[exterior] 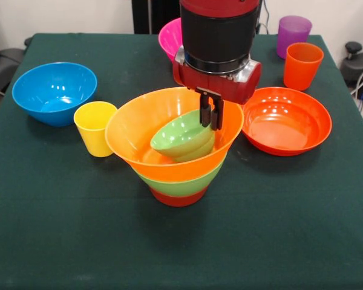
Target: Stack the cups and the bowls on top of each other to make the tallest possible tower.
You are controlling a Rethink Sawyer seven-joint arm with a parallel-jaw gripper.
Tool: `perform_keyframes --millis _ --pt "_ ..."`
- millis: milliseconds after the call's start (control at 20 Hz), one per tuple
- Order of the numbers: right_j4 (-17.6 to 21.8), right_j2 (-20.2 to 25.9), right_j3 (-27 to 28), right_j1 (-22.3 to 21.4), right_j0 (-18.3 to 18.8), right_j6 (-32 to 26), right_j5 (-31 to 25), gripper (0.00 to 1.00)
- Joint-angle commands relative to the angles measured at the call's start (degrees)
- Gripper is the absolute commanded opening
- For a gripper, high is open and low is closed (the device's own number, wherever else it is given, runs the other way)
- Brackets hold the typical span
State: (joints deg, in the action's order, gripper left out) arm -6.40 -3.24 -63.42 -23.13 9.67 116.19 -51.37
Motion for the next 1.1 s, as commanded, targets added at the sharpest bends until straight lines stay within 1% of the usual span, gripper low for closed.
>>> perform_keyframes --millis 50,200,400,450,750,1100 --pt "2.23 5.96 -2.77 1.74 0.14 -3.1 -1.69 0.0" --pt "2.63 5.9 -1.48 2.98 0.22 -3.14 -1.11 0.0" --pt "2.93 5.56 -0.73 3.4 -0.07 -2.89 -1.2 0.0" --pt "3.08 5.5 0.33 4.13 -0.08 -2.85 -1.35 0.0" --pt "3.68 5.26 1.55 6.56 0.03 -2.58 1.1 0.0" --pt "3.67 5.01 1.21 6.07 -0.12 -2.88 0.62 0.0"
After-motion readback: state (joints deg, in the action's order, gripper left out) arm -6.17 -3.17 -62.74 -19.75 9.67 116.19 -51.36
